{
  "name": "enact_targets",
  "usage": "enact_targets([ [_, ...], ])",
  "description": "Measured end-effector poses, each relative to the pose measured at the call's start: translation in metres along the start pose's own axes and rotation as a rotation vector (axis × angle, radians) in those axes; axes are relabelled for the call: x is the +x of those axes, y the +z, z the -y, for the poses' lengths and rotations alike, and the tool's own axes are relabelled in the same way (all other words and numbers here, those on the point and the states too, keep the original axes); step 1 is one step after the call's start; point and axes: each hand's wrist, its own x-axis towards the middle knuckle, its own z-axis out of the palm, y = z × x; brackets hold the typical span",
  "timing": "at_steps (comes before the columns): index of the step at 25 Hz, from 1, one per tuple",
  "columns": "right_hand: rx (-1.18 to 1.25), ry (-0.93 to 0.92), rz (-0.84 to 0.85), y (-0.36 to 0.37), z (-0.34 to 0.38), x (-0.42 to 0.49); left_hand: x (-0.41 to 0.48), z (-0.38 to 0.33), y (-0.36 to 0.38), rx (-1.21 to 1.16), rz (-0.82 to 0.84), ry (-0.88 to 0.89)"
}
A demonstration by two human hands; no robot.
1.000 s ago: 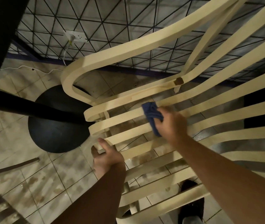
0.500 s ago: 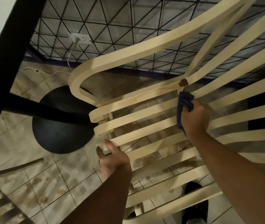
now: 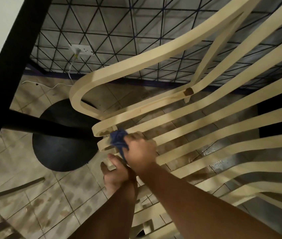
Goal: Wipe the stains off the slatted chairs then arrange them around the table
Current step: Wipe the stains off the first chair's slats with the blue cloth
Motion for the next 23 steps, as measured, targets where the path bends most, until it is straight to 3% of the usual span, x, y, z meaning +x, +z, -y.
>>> enact_targets([
  [3,-0.028,-0.074,-0.022,-0.005,0.003,0.003,0.0,-0.003,0.003,-0.07,-0.001,-0.031],
  [6,-0.09,-0.058,-0.103,-0.009,-0.044,0.009,-0.011,-0.009,0.007,-0.149,-0.115,-0.081],
  [9,-0.07,-0.022,-0.178,-0.024,-0.102,0.01,-0.016,-0.009,0.006,-0.186,-0.116,-0.098],
  [15,-0.044,0.318,-0.429,-0.077,-0.202,0.028,-0.02,-0.009,0.003,-0.154,-0.124,-0.038],
  [20,0.09,0.459,-0.523,-0.069,-0.186,0.043,-0.029,-0.019,-0.002,-0.111,-0.08,-0.038],
  [23,0.244,0.396,-0.472,-0.051,-0.149,0.034,-0.031,-0.022,-0.006,-0.115,-0.062,-0.041],
])
